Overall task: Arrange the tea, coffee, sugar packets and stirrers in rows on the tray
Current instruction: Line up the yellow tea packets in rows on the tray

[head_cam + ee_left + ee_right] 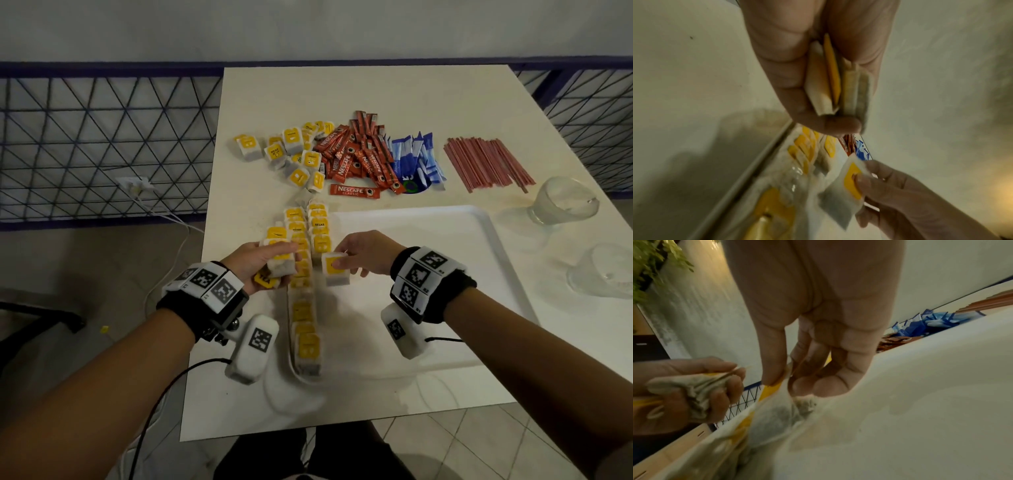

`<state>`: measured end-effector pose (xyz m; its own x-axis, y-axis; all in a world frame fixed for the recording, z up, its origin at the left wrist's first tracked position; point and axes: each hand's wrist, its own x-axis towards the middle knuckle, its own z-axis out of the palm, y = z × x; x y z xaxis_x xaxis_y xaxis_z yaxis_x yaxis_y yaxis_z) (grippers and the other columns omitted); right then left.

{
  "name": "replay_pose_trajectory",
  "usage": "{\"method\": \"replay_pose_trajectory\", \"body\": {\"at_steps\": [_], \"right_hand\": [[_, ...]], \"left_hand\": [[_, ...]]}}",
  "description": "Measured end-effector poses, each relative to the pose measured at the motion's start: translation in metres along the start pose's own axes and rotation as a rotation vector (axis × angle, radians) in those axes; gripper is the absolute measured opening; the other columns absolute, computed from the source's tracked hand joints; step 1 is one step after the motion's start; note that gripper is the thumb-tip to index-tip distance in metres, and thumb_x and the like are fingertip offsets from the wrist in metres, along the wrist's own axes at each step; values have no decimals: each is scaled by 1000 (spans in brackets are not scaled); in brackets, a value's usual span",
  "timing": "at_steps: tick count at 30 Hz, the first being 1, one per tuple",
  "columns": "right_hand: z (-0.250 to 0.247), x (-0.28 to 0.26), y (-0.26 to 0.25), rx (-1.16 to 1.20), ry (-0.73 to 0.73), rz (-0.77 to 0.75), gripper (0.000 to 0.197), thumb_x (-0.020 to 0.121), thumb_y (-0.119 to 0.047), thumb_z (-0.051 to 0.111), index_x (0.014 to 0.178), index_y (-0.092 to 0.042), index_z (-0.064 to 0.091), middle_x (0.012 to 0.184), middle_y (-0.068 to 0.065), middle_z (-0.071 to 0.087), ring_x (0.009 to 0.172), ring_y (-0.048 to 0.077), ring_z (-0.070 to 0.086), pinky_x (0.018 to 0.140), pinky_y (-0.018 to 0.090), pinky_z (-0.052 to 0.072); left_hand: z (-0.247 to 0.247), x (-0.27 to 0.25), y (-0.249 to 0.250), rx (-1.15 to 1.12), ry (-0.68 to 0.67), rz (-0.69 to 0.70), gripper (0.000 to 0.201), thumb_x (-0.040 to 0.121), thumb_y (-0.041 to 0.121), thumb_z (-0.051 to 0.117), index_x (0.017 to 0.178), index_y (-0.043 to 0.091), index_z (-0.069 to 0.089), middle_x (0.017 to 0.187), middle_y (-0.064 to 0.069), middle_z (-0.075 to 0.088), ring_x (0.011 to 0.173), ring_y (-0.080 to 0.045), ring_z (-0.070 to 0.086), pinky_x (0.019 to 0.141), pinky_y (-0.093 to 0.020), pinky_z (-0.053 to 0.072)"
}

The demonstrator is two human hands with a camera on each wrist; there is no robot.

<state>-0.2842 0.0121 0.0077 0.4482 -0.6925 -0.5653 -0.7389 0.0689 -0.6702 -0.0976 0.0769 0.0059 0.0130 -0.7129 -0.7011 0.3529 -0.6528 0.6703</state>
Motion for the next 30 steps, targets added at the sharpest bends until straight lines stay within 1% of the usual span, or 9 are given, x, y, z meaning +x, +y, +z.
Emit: {"method": "replay_pose_trajectory", "body": {"at_steps": [3,6,11,14,17,20,24,26,30], "right_hand": [[7,7,3,-32,-41,22,18,86,-16,64,100,-10,57,64,-2,53,55,6,48,46,12,41],[10,14,2,-41,-18,19,17,85,-18,65,97,-11,55,63,-2,52,54,8,46,51,16,40],[10,26,1,-65,84,-36,35,85,-21,66,114,-2,60,79,-5,49,64,4,42,56,12,32],[9,31,1,-23,107,-6,37,83,-21,67,115,-3,61,93,2,52,86,14,47,71,21,37],[10,34,0,18,106,19,39,83,-21,68,117,-4,61,98,4,52,93,16,46,79,23,35],[10,36,0,38,114,25,38,83,-20,68,116,-3,61,97,4,52,92,16,48,78,23,36],[10,36,-2,-20,114,16,35,83,-24,68,112,-4,61,86,-1,53,73,11,49,57,16,36],[9,36,-3,-63,104,15,34,83,-26,68,109,-6,62,80,-3,53,76,12,50,56,14,35],[8,39,-5,-106,107,40,26,83,-26,67,104,-11,62,99,9,63,86,16,52,58,20,38]], "left_hand": [[-7,-3,1,-17,9,-14,9,88,11,58,80,7,59,60,-6,65,49,-14,62,45,-21,50],[-10,-6,1,-32,8,-16,8,87,10,58,80,7,60,60,-6,65,50,-14,62,45,-21,50],[-12,-7,2,-41,3,-10,10,87,11,57,80,5,60,61,-7,63,50,-15,62,44,-21,49],[-11,-7,3,-35,14,-2,11,87,11,59,77,5,61,63,-7,63,51,-14,62,44,-21,49],[-11,-8,4,-34,23,-4,13,86,11,59,75,5,61,61,-7,64,50,-14,62,45,-20,49],[-10,-7,3,-49,29,-7,11,86,10,59,76,5,62,62,-7,64,50,-14,62,46,-21,50],[-9,-7,4,-51,24,1,12,86,10,58,76,6,62,61,-6,64,49,-14,62,46,-21,49],[-8,-7,6,-38,26,6,13,87,10,58,75,7,61,61,-6,64,50,-14,62,45,-20,49],[-9,-5,8,-54,23,10,12,88,11,57,77,9,60,62,-5,65,52,-14,62,45,-20,49]]}}
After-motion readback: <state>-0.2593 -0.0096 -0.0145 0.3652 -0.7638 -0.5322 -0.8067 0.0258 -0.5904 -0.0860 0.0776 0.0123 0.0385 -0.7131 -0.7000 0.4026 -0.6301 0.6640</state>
